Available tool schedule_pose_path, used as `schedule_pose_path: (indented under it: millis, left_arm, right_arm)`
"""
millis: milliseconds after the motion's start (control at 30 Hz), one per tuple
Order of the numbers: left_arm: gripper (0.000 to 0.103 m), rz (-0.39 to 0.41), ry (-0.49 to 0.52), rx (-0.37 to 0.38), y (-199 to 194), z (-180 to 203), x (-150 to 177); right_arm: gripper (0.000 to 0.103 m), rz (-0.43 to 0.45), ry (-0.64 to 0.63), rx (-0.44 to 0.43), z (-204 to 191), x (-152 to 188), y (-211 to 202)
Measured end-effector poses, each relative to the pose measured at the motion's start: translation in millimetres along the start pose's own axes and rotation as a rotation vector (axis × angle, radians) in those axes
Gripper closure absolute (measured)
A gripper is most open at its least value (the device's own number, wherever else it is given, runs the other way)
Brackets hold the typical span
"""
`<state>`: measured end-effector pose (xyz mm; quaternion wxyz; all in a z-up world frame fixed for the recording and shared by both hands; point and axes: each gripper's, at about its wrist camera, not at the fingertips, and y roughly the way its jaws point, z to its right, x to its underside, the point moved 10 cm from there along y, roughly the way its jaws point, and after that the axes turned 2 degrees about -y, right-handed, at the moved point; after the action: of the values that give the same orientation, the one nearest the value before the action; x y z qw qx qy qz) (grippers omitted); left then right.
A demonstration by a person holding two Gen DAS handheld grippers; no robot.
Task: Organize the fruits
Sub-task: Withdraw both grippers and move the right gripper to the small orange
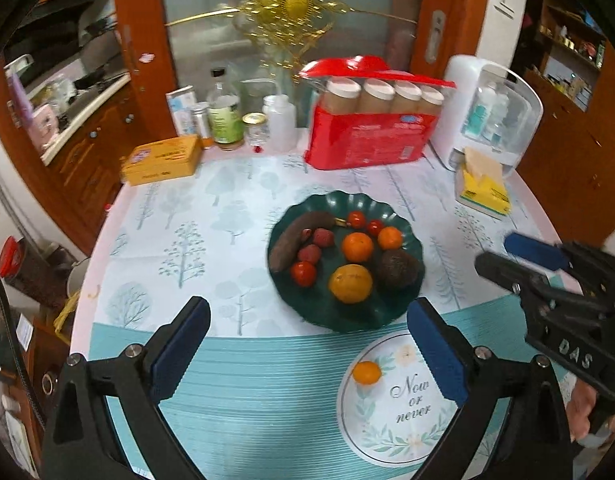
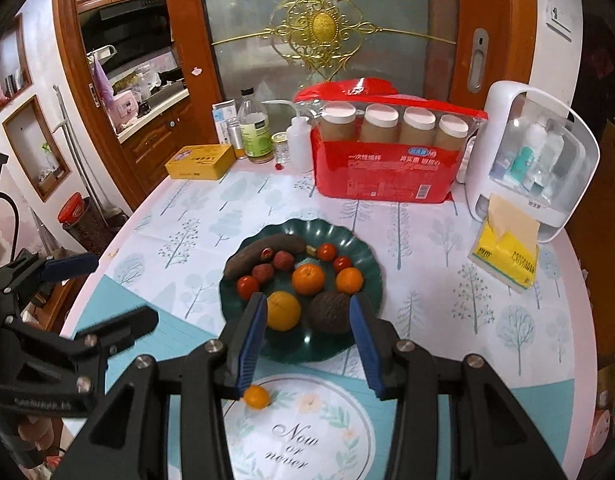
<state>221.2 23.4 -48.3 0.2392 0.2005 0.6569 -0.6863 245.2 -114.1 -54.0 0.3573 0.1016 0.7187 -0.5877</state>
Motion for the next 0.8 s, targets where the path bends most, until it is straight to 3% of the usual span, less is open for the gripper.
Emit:
schedule_pose_path:
  millis: [333,567,800]
  left_arm:
    - [0.005,0.058,-0.067,-0.091,7.6,-35.7,34.6]
    - [0.005,0.018,-0.066,-0.129,47.4,-44.0,71.9]
    - [0.005,-0.057,-0.115,-0.117,94.9,-54.1,107.7]
  right_arm:
    - [0.059,-0.027,-0.010,-0.020,-30.6,46.4,12.7]
    - [0.059,-0.064,0.001,-0.046,-38.7,83.7,46.3]
    - [0.059,-0.138,0.004,-0.079,-48.9,126.1,89.6]
